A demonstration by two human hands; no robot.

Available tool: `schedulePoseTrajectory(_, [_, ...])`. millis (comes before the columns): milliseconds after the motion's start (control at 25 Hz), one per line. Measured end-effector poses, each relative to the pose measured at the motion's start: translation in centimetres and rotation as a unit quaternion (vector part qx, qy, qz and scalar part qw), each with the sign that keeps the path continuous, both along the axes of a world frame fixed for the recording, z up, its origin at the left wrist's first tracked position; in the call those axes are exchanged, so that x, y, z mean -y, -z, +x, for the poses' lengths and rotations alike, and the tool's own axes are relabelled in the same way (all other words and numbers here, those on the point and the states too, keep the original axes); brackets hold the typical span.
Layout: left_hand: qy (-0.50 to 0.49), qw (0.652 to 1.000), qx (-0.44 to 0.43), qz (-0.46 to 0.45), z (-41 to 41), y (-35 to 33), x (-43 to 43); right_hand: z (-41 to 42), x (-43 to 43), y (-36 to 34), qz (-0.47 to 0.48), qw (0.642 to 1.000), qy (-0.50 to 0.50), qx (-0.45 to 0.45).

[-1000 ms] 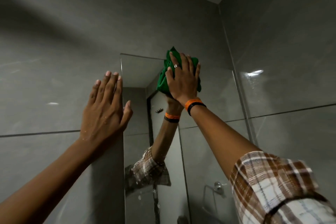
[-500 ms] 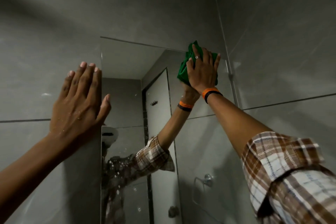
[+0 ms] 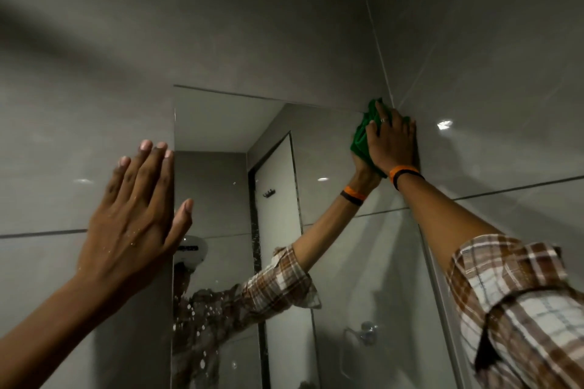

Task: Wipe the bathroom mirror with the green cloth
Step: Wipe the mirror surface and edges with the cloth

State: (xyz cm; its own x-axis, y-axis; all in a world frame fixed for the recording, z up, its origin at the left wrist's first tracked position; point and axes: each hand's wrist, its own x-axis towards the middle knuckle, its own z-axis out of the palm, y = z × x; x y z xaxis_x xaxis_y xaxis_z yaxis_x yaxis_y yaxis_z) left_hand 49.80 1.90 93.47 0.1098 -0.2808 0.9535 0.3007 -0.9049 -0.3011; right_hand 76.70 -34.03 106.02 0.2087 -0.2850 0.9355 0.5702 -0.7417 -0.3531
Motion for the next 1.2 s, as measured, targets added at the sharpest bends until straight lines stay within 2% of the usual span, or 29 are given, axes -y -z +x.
schedulePoseTrajectory(160, [0.01,1.0,-0.001,-0.001,-0.3,0.7,0.0,-0.1,-0.7,3.3,0.025,1.0,-0.007,-0.008])
schedulePoseTrajectory(400, [0.029,0.999,-0.033,0.01,-0.7,3.9,-0.3,0.0,-0.6,12.8,0.017,1.0,-0.007,-0.019])
schedulePoseTrajectory(720, [0.085,0.993,-0.067,0.04,-0.7,7.7,-3.3,-2.9,-1.5,31.1,0.046,0.993,-0.011,-0.105])
schedulePoseTrajectory(920, [0.038,0.996,-0.069,0.048,2.9,8.4,-9.1,-5.1,-2.4,40.7,0.082,0.983,-0.011,-0.164])
schedulePoseTrajectory(1080, [0.012,0.995,-0.093,0.035,4.9,8.1,-11.9,-5.6,-3.1,45.4,0.125,0.975,-0.016,-0.183])
schedulePoseTrajectory(1200, [0.057,0.995,-0.07,0.043,4.7,8.5,-11.1,-5.7,-3.7,47.2,0.157,0.97,-0.022,-0.185])
